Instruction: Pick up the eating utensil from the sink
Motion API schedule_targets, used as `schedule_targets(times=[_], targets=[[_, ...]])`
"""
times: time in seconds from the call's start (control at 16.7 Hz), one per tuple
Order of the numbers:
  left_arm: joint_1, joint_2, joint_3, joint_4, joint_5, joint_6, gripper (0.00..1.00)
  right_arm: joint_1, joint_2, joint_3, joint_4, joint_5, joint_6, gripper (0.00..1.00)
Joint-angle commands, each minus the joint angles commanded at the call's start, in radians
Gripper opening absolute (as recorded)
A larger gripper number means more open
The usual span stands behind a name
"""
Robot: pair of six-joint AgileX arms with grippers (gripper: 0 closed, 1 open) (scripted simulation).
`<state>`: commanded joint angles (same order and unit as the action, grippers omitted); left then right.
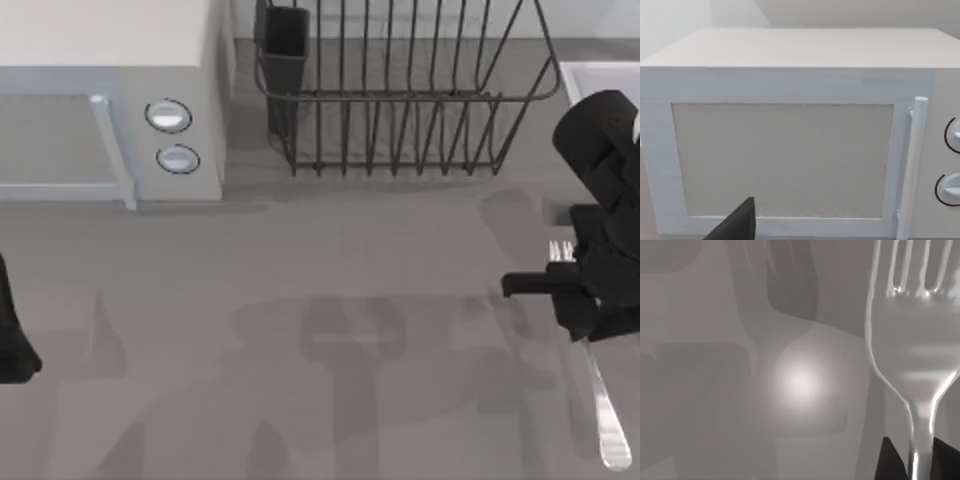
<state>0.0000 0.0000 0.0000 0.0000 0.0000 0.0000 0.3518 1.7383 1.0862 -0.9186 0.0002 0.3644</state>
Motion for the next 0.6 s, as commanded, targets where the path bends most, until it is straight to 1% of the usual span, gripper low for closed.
schedule_targets(times=[0.6], targets=[[0.0,0.0,0.0,0.0,0.0,0.0,1.0,0.0,0.0,0.0,0.0,0.0,0.0,0.75]])
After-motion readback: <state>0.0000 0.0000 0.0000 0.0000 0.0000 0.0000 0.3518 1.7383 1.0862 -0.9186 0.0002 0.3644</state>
